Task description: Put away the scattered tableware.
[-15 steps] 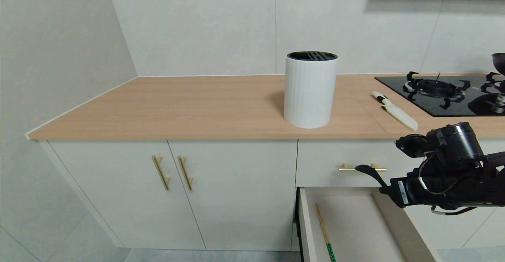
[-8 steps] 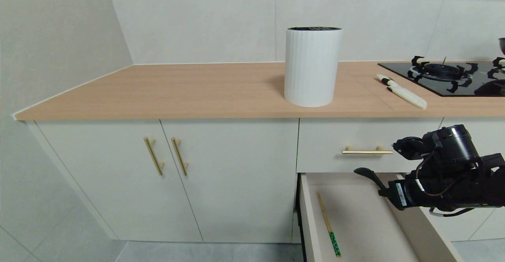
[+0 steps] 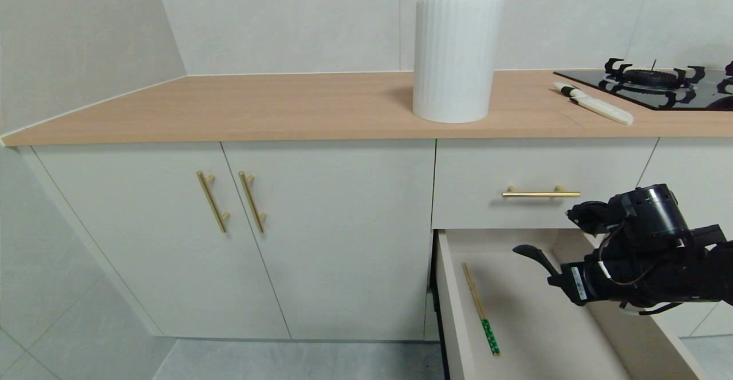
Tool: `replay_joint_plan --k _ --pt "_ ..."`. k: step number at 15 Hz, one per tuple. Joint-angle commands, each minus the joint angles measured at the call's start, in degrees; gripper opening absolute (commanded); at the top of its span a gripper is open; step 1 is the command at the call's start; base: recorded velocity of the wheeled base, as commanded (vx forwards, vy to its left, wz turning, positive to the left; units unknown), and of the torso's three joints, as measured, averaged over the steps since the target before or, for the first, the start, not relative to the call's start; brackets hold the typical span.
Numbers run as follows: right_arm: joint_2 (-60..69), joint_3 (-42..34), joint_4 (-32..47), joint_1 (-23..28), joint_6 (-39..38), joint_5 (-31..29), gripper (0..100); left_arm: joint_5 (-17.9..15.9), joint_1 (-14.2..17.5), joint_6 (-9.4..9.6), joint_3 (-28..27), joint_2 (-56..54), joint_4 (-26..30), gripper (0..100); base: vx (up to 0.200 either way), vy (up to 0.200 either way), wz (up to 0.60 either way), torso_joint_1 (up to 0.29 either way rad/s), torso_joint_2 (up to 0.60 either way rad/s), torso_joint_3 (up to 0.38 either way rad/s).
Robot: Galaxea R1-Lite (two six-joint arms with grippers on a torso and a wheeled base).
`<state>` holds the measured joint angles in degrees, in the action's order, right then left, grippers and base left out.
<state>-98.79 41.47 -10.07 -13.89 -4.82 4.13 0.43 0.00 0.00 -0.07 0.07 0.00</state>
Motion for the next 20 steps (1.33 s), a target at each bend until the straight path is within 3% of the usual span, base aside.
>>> replay_joint_plan --k 1,5,10,14,20 --pt "-1.05 -0.08 -0.57 0.0 -0.02 -0.35 0 0.01 0.0 0.0 -0.01 0.01 0.0 100 0.0 0.0 0.0 -0.012 0.07 0.036" --pt "-4.22 0.19 -2.32 0.0 -0.11 -1.76 0 0.01 0.0 0.0 -0.01 0.01 0.0 100 0.0 0.0 0.0 0.0 0.0 0.0" --pt "-14.23 0.72 -9.35 -1.5 -0.99 -9.23 0 0.01 0.0 0.0 -0.01 0.01 0.0 100 0.0 0.0 0.0 0.0 0.0 0.0" --pt "-24.25 3.26 -14.01 -3.61 -7.84 -15.56 0 0.01 0.0 0.0 0.07 0.01 0.0 100 0.0 0.0 0.0 0.0 0.0 0.0" --pt "-31.02 3.53 -18.5 -3.61 -7.75 -17.32 0 0.01 0.0 0.0 -0.01 0.01 0.0 100 0.0 0.0 0.0 0.0 0.0 0.0"
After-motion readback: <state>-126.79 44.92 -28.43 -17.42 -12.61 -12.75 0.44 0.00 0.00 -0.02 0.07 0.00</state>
